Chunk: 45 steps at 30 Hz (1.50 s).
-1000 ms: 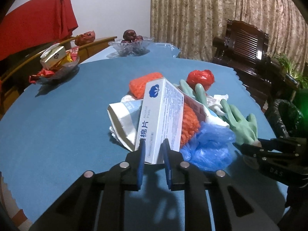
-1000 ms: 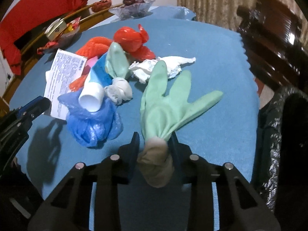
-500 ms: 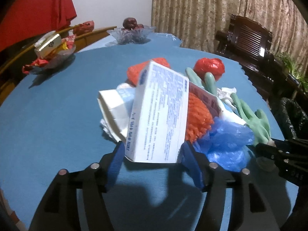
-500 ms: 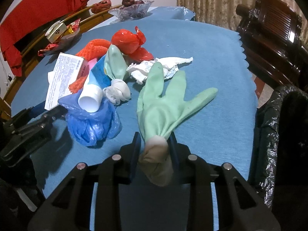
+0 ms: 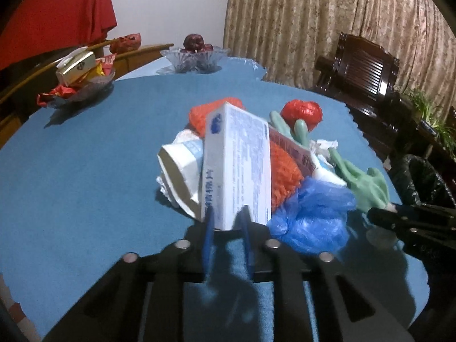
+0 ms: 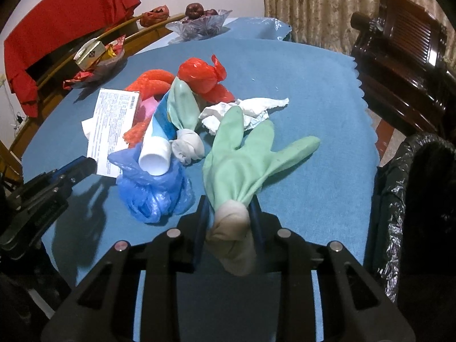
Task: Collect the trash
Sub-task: 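Lift the white box with the left tool while the right tool lifts the glove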
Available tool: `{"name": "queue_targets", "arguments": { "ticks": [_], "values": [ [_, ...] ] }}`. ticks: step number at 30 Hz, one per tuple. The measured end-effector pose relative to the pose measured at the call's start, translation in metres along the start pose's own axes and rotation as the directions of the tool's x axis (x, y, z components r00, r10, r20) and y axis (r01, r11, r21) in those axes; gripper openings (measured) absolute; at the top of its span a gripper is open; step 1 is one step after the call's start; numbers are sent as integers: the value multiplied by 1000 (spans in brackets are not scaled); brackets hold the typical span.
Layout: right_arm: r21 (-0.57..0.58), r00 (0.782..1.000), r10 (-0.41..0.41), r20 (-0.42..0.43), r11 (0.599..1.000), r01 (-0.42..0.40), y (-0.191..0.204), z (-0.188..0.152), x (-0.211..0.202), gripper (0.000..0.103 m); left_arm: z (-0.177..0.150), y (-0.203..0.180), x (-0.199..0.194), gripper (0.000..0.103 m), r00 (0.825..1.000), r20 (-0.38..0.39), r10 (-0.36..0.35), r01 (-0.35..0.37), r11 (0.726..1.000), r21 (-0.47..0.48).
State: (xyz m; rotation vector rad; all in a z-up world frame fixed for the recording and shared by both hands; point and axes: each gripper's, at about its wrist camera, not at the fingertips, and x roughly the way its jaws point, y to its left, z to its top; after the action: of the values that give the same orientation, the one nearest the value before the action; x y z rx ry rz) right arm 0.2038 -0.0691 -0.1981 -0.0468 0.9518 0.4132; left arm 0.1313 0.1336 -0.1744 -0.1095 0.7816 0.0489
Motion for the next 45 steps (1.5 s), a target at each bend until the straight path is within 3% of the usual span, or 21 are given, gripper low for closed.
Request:
{"name": "queue_targets", "arguments": {
  "ticks": [2,4,11,18,20,21,34,45],
  "values": [
    [1,1000,-4,4,1000,4,0,-1,-2,28,-2,0,5,44,1000,-18,6,-6,1000,-8],
    [6,1000,-9,7,1000,9,-2,-1,-3,28,-4,-1,8,54,1000,-18,25,-25,1000,-7],
    [22,1000,-16,3,1000,16,-8,-3,-2,28,8,-12,12,78,997,20,81,-81,997,-2],
    [24,1000,-16,-2,1000,16,-8,-2,2,28,17,-18,36,78,989,-2,149,-149,989,17],
    [26,1000,-16,-6,1000,16,-9,-2,4,28,17,-18,39,66,987,2,163,-163,986,20],
    [27,1000,-16,-8,999,16,-9,-1,5,28,16,-18,39,62,987,-1,161,-161,987,20],
    [41,999,14,46,999,-16,-8,2,-15,27,2,-10,-24,60,996,42,78,-78,997,-11],
    [55,999,9,43,998,-12,-13,-6,-31,26,-16,-19,-19,57,999,-28,25,-25,1000,-16]
  ]
}}
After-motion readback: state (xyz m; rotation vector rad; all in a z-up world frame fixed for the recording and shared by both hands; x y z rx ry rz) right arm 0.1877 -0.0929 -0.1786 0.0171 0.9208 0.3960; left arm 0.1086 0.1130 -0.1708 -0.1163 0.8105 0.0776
